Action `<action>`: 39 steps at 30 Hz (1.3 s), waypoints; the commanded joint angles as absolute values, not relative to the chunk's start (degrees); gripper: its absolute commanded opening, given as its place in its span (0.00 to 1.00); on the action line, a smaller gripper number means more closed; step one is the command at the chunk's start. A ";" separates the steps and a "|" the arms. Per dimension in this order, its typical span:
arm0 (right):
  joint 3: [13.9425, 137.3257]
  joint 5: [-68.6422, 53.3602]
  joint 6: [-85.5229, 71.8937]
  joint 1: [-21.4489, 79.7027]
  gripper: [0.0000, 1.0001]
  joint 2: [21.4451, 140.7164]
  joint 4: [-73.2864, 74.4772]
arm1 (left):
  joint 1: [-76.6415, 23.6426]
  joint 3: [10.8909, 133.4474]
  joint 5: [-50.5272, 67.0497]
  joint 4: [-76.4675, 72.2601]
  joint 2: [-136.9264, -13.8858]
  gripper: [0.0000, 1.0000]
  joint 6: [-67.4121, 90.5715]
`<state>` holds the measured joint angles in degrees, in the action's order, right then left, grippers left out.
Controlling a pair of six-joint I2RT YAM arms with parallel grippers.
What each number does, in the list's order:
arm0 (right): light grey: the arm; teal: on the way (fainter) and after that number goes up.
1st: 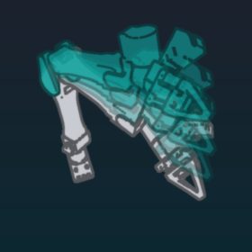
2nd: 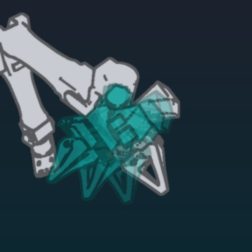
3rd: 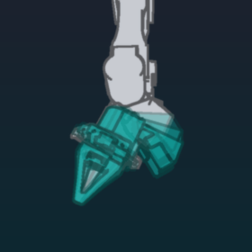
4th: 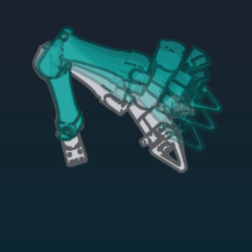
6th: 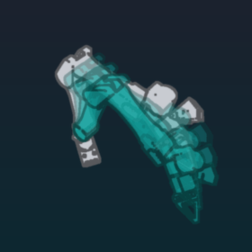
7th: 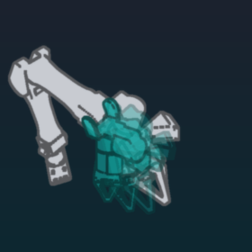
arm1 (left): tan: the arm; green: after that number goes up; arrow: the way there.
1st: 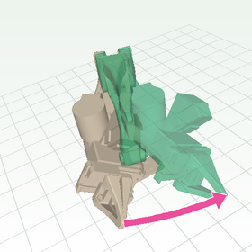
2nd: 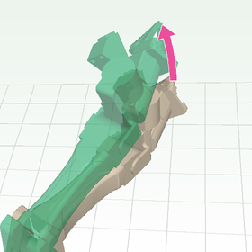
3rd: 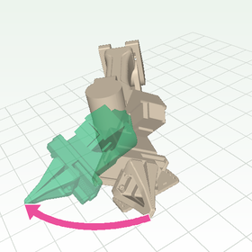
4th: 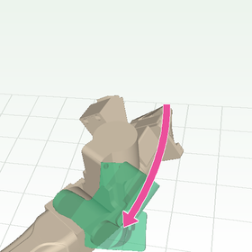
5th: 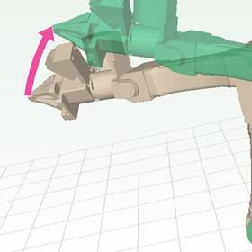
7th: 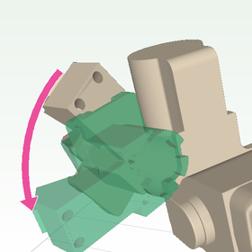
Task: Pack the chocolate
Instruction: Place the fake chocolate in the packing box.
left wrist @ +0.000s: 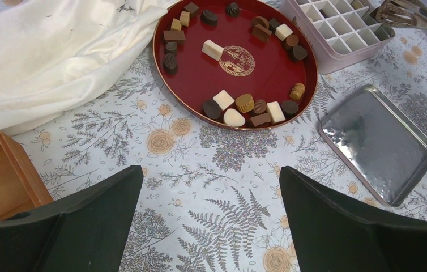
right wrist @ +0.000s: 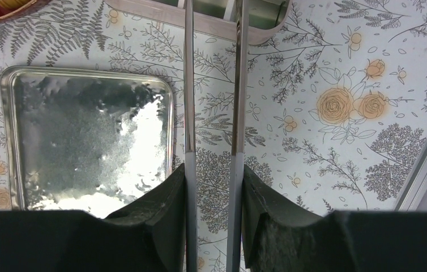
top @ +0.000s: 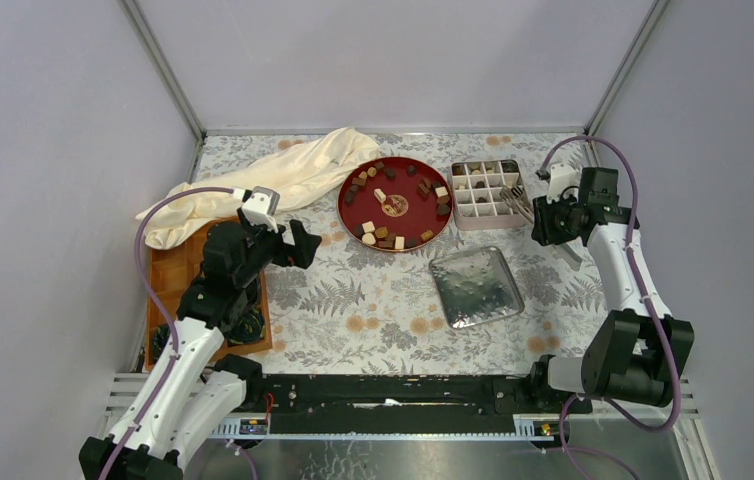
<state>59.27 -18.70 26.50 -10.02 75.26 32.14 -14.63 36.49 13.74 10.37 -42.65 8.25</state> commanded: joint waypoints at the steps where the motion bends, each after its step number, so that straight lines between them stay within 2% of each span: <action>1: 60.45 -17.14 25.51 -9.93 0.17 76.51 28.88 | -14.62 36.42 14.46 8.79 -41.65 0.99 8.70; 33: 60.55 -18.99 22.49 -7.53 0.30 81.46 25.50 | -14.59 36.51 14.77 8.76 -41.71 0.99 8.83; 39: 60.64 -18.03 22.39 -7.23 0.35 81.87 25.18 | -14.66 36.48 14.85 8.71 -41.68 0.99 8.88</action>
